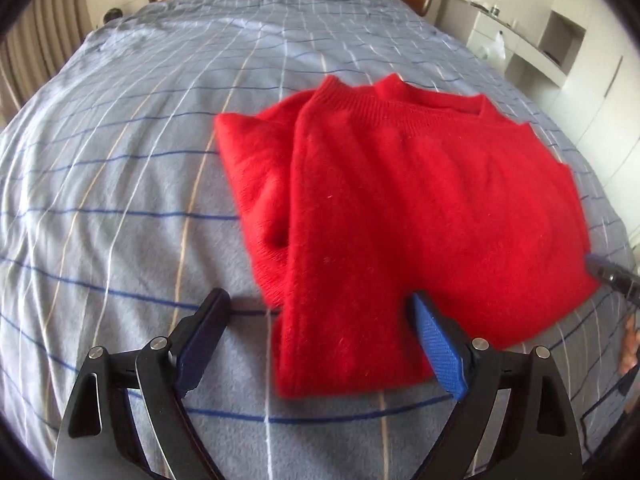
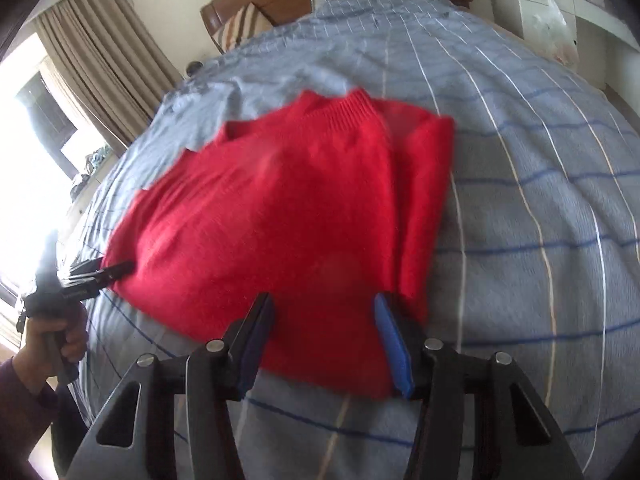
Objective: Fold small clothes
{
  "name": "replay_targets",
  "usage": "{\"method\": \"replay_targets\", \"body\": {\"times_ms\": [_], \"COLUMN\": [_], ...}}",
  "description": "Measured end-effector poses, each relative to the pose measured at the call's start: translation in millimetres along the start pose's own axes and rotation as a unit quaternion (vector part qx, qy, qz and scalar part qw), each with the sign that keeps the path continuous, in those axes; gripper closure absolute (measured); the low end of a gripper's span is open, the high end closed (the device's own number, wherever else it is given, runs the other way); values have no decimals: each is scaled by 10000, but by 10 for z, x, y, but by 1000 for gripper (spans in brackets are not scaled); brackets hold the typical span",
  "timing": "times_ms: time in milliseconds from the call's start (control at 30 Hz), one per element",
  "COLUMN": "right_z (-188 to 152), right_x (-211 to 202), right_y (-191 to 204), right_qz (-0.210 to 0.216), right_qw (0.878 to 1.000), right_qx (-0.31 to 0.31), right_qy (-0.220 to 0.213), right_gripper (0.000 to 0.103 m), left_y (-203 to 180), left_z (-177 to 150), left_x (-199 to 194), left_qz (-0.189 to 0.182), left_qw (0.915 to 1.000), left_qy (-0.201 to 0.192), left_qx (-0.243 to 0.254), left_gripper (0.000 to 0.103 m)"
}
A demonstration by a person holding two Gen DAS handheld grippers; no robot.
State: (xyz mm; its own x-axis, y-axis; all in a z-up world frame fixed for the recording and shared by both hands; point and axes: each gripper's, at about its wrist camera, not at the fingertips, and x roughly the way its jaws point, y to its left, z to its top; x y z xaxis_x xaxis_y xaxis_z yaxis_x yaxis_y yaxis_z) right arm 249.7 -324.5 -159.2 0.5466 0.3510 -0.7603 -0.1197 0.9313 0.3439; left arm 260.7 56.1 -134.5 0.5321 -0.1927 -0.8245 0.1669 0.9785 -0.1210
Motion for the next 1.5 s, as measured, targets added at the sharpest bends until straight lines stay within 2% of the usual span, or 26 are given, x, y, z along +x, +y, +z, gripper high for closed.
{"method": "replay_targets", "body": {"times_ms": [33,100,200,300,433,567,867,1200,1500], "right_z": [-64,-131,-242,-417,-702,-949,-1235,-1369,-1419], "right_x": [-74,-235,-473,-627,-767,-878,-631,-501,-447], "right_y": [-25,-27,3,150,407,612,573,569,600], "right_qz": [-61,-479,-298,-334,-473,-716,-980,-1042,-1185], "right_qw": [9999,9986,9984,9976,9955,9898,9896,9883,9851], "right_qx": [5,64,214,43,-215,-629,-595,-496,-559], "right_qy": [-117,-203,-429,-598,-794,-1063,-873,-993,-1118], "right_gripper": [60,49,47,43,43,36,36,26,23], "left_y": [41,76,15,-117,-263,-328,-408,-447,-460], "left_z": [-23,-93,-275,-496,-825,-1011,-1154,-1197,-1224], "left_x": [-67,-226,-466,-636,-721,-675,-567,-437,-418], "left_qz": [91,100,114,217,342,436,602,697,712], "left_qw": [9999,9997,9995,9987,9981,9980,9967,9963,9960], "left_qy": [-14,-80,-273,-449,-485,-440,-530,-471,-500], "left_qx": [-99,-193,-85,86,170,152,80,162,202], "left_gripper": [12,12,12,11,10,10,7,1,1]}}
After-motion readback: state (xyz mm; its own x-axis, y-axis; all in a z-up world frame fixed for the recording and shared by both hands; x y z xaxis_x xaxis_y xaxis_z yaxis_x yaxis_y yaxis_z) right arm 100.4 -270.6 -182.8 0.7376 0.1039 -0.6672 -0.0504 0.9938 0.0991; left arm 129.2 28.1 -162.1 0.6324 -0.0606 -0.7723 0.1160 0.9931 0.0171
